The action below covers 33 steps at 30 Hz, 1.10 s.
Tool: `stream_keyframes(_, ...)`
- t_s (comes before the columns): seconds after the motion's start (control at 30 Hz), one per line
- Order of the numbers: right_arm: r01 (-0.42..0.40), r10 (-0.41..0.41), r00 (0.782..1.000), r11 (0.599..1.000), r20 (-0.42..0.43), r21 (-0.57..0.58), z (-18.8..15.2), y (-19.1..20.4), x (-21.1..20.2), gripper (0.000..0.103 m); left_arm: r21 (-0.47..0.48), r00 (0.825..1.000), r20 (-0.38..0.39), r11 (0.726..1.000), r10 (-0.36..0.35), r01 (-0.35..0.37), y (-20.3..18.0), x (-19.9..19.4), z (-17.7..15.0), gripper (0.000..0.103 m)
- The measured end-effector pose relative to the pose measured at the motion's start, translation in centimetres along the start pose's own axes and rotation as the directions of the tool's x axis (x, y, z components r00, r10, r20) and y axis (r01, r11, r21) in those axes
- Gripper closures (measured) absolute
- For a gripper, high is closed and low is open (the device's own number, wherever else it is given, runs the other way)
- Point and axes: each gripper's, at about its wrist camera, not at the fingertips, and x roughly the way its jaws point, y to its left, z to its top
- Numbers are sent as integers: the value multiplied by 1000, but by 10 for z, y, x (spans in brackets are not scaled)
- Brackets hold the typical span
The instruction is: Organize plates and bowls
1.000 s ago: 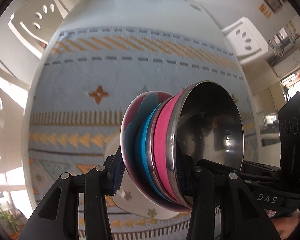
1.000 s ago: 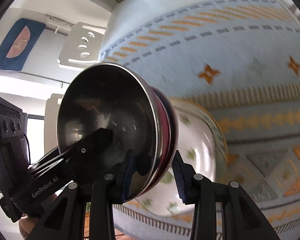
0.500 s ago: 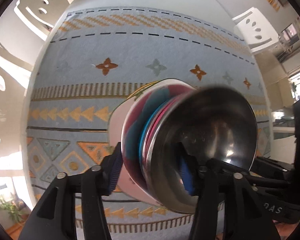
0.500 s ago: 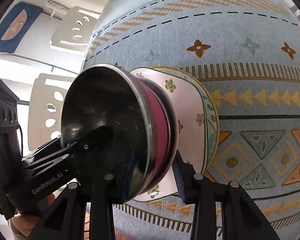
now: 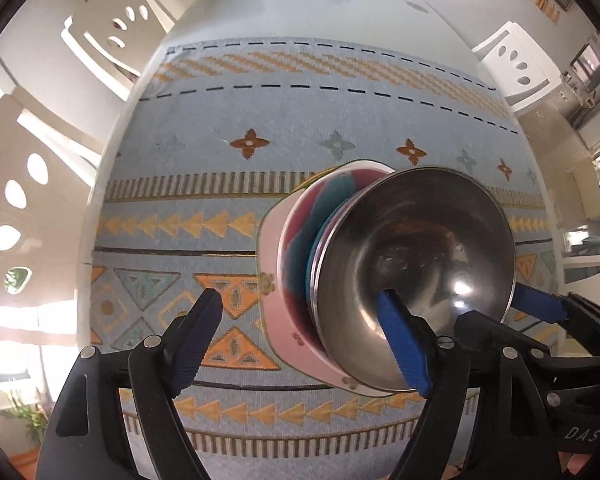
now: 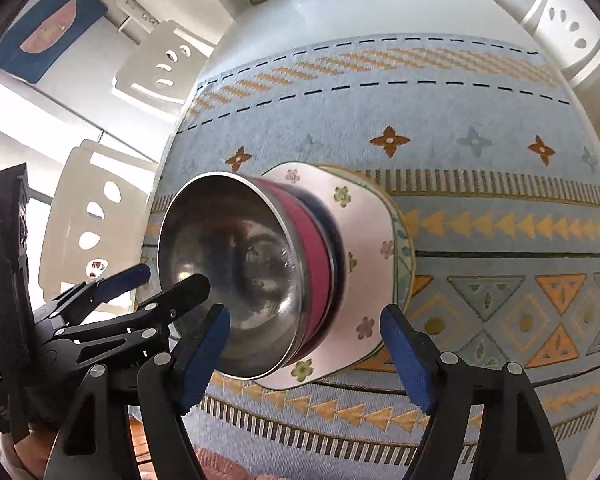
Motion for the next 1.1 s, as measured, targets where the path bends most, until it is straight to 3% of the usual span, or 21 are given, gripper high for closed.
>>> stream_keyframes(1.1,10,-11,1000,999,-29,-48,-5,11,2,27,-16,999,35,1000,2,-1,9,-8,-7,25)
